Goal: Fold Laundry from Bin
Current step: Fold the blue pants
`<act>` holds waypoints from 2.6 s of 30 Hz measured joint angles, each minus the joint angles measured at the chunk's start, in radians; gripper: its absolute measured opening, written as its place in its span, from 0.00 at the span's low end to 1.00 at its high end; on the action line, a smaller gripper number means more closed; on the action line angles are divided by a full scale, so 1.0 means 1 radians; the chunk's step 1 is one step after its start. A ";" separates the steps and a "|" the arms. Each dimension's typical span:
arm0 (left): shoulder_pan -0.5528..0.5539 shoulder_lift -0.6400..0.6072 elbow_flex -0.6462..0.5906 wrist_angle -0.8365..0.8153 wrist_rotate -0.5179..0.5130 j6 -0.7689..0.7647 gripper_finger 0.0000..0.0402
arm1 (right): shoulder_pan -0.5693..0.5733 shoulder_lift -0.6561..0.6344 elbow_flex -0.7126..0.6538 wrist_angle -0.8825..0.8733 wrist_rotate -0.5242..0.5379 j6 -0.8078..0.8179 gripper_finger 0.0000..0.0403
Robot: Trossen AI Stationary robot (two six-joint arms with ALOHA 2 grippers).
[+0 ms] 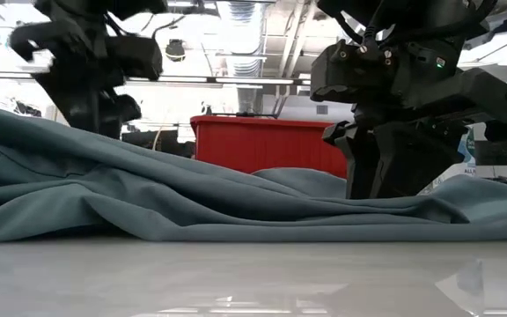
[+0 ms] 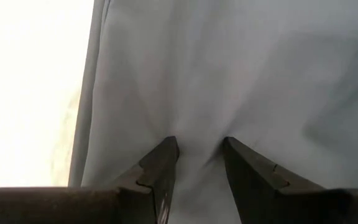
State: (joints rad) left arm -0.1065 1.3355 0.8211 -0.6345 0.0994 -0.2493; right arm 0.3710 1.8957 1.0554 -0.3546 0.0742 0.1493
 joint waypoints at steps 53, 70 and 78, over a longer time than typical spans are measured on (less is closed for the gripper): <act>0.195 0.003 0.219 -0.685 -0.104 -0.078 0.00 | 0.000 0.000 0.000 -0.001 0.000 -0.026 0.41; 0.161 -0.107 0.103 -0.663 -0.029 -0.429 0.06 | 0.002 0.000 0.000 0.000 0.001 -0.003 0.41; 0.115 -0.107 -0.050 -0.608 0.072 -0.493 0.26 | 0.002 0.000 0.000 -0.001 0.001 0.001 0.41</act>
State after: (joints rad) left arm 0.0088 1.2285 0.7708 -1.2425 0.1711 -0.7423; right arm 0.3733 1.8957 1.0557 -0.3557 0.0753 0.1500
